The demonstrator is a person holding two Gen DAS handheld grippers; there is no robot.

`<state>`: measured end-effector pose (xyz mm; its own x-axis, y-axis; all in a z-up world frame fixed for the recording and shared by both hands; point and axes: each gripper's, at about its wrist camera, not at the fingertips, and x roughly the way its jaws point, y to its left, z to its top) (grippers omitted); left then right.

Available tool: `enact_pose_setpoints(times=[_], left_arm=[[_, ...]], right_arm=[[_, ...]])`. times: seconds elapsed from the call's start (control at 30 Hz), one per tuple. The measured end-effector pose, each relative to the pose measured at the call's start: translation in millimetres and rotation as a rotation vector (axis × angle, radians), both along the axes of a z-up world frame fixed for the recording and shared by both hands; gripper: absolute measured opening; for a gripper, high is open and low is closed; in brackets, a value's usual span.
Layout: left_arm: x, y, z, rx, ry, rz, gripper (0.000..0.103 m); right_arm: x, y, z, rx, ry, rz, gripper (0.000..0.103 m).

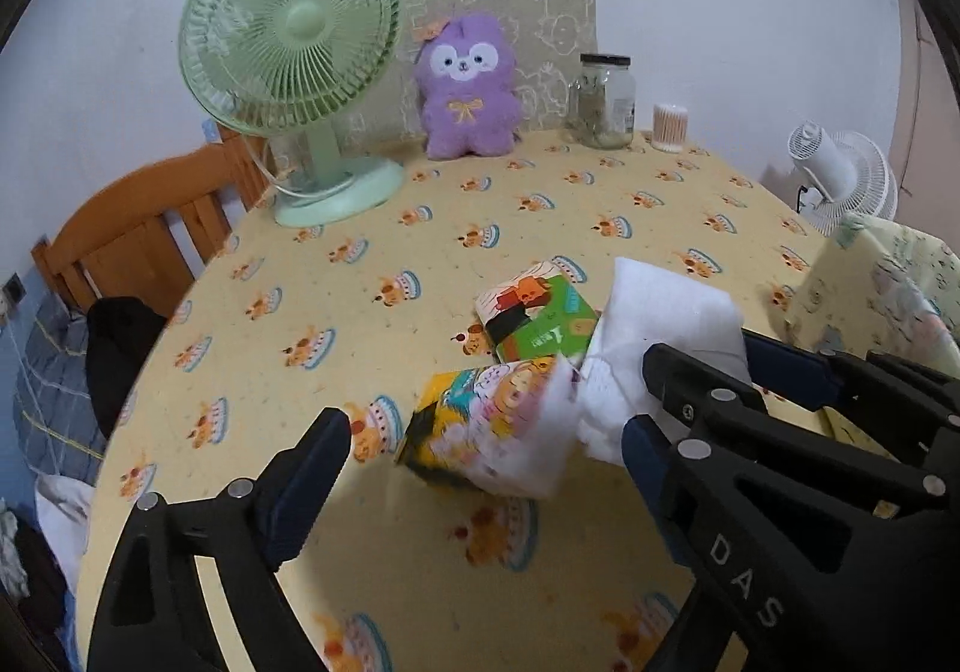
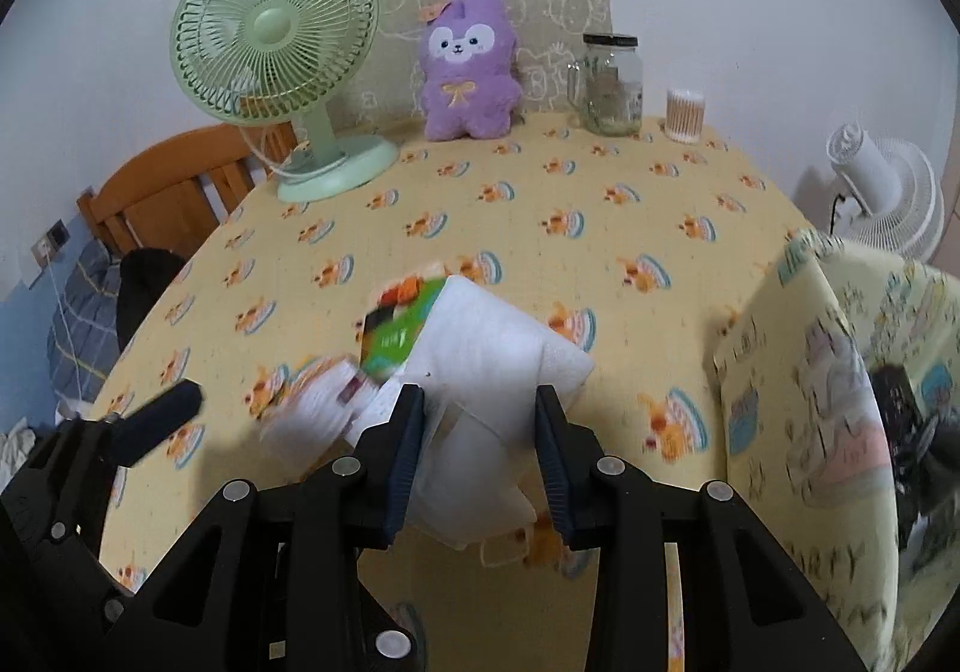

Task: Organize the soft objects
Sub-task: 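Lift cartoon-print pack with left tool while right tool lifts white cloth, then carry the cartoon-print pack and white cloth over the gift box with both tools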

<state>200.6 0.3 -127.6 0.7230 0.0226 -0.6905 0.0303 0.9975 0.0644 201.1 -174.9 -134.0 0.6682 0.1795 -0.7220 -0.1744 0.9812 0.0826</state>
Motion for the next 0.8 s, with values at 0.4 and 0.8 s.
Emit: enact_pose_setpoints(times=[0.4, 0.8], left_arm=[[16, 10, -23, -0.071, 0.081, -0.018, 0.066], [-18, -5, 6, -0.066, 0.041, -0.008, 0.065]], right_arm=[[24, 12, -23, -0.024, 0.065, 0.008, 0.04], [-5, 2, 3, 0.006, 0.031, 0.036, 0.04]])
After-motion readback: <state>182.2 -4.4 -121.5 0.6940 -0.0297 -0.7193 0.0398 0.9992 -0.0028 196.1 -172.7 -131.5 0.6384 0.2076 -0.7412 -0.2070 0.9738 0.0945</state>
